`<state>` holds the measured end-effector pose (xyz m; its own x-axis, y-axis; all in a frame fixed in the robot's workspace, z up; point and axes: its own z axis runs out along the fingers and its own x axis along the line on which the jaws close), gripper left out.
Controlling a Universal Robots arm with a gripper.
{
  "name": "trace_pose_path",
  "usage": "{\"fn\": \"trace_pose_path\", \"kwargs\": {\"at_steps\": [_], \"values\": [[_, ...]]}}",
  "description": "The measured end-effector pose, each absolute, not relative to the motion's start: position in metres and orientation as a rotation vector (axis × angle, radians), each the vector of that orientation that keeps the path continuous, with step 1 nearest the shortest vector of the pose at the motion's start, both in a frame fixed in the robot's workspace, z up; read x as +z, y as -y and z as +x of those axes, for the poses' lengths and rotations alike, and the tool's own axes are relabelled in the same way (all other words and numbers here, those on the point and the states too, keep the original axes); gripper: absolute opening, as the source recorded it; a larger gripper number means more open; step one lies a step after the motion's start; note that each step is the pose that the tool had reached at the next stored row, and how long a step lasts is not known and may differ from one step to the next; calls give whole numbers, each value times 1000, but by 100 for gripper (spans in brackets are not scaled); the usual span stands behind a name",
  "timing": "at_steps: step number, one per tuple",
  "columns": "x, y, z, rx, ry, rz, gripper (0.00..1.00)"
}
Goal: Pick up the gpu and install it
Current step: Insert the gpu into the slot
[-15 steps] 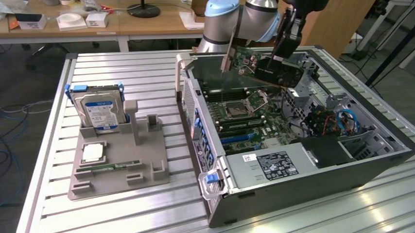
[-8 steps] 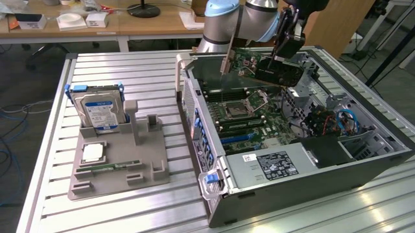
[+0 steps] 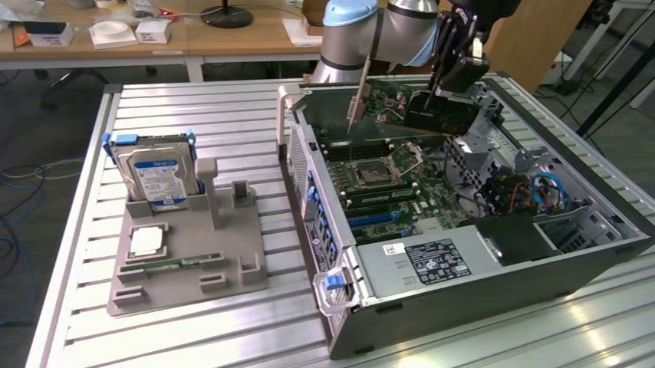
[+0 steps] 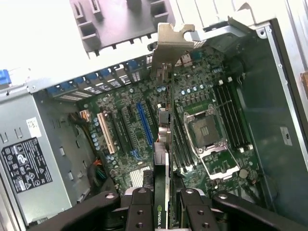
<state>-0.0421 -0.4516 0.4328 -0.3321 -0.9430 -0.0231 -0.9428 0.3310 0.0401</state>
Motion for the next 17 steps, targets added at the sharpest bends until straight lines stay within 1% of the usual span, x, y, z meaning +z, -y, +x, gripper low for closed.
{"fn": "trace_pose_path", "kwargs": {"at_steps": [17], "values": [[433,452,-40,-71,2320,2102,26]]}}
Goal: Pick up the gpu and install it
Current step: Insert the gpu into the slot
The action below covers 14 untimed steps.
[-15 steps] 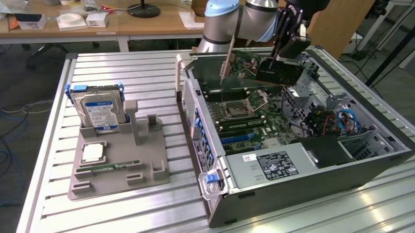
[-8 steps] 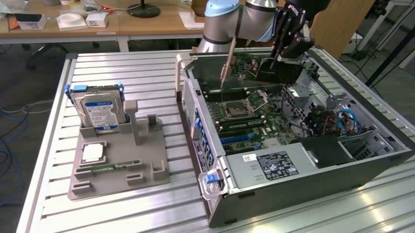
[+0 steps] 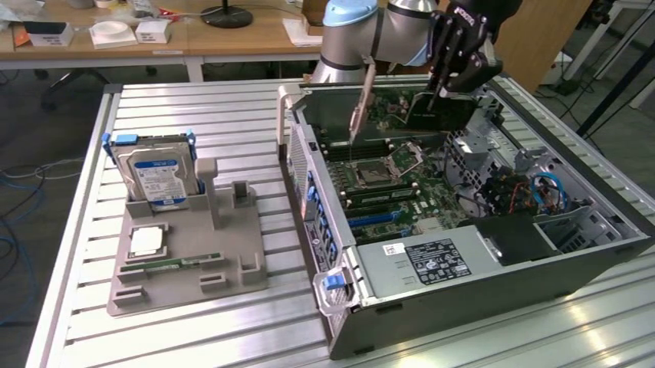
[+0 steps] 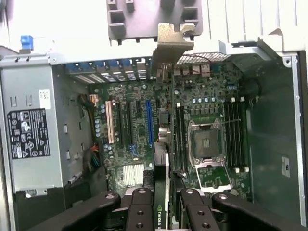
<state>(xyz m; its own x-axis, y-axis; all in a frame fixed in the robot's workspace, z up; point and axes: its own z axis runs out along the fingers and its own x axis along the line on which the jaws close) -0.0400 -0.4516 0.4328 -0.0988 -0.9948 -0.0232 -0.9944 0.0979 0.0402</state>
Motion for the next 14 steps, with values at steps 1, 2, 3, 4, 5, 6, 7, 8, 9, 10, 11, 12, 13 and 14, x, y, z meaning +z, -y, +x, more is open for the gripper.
{"fn": "trace_pose_path", "kwargs": {"at_steps": [1,2,3,4,5,6,7,8,9,10,11,12,13,14], "values": [[433,452,-40,-71,2305,2118,26],[433,452,-40,-71,2290,2134,26],[433,452,-40,-71,2275,2150,26],[433,452,-40,-71,2260,2165,26],[433,452,-39,-70,2243,2182,26],[433,452,-39,-70,2228,2197,26],[433,452,-39,-70,2212,2212,26],[433,452,-39,-70,2197,2227,26],[433,452,-39,-70,2185,2239,26],[433,452,-39,-70,2176,2247,26],[433,452,-39,-70,2175,2248,26],[433,452,-39,-70,2175,2248,26],[433,452,-39,-70,2175,2248,26],[433,452,-39,-70,2175,2248,26]]}}
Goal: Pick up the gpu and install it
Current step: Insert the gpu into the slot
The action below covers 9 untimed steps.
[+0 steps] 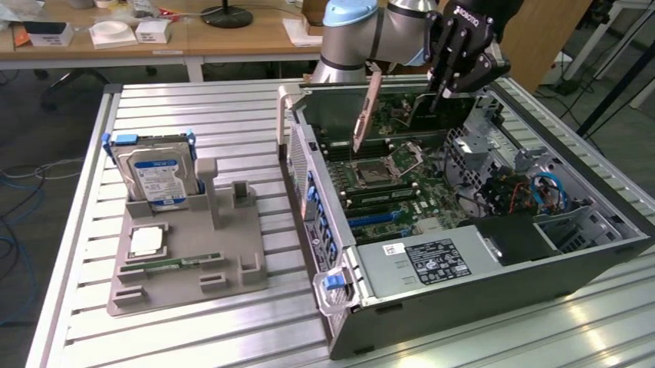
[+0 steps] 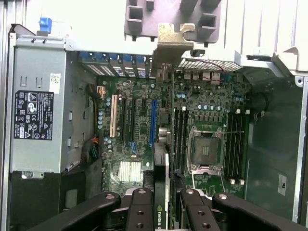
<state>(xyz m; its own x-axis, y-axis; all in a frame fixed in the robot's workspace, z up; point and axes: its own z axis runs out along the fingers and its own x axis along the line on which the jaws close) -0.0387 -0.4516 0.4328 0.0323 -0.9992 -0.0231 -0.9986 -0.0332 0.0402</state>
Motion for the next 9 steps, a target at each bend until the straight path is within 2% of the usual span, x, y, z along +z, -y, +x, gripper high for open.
{"fn": "trace_pose_path", "kwargs": {"at_steps": [9], "values": [[429,452,-39,-69,2175,2248,26]]}}
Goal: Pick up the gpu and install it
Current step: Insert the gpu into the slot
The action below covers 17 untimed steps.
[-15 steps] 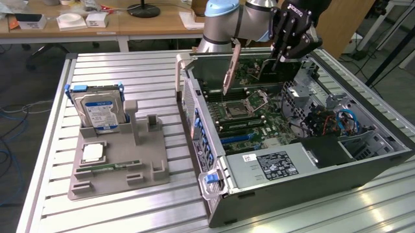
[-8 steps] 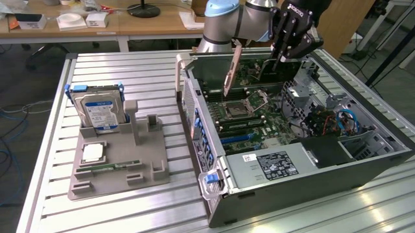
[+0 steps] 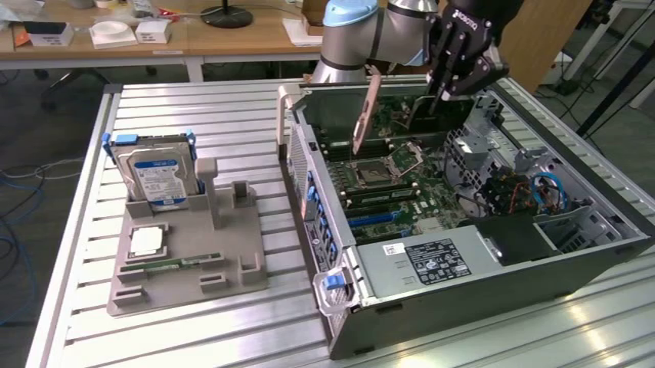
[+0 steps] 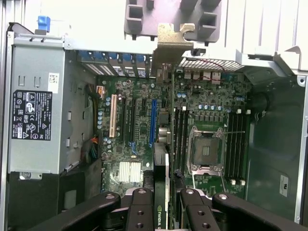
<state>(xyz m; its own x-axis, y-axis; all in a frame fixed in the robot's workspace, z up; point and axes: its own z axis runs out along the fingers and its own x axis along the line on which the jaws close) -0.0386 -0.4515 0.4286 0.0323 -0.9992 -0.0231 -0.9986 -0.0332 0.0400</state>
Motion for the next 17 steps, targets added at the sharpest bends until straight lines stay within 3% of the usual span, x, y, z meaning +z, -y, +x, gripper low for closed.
{"fn": "trace_pose_path", "kwargs": {"at_steps": [17], "values": [[419,451,-38,-64,2178,2250,26]]}}
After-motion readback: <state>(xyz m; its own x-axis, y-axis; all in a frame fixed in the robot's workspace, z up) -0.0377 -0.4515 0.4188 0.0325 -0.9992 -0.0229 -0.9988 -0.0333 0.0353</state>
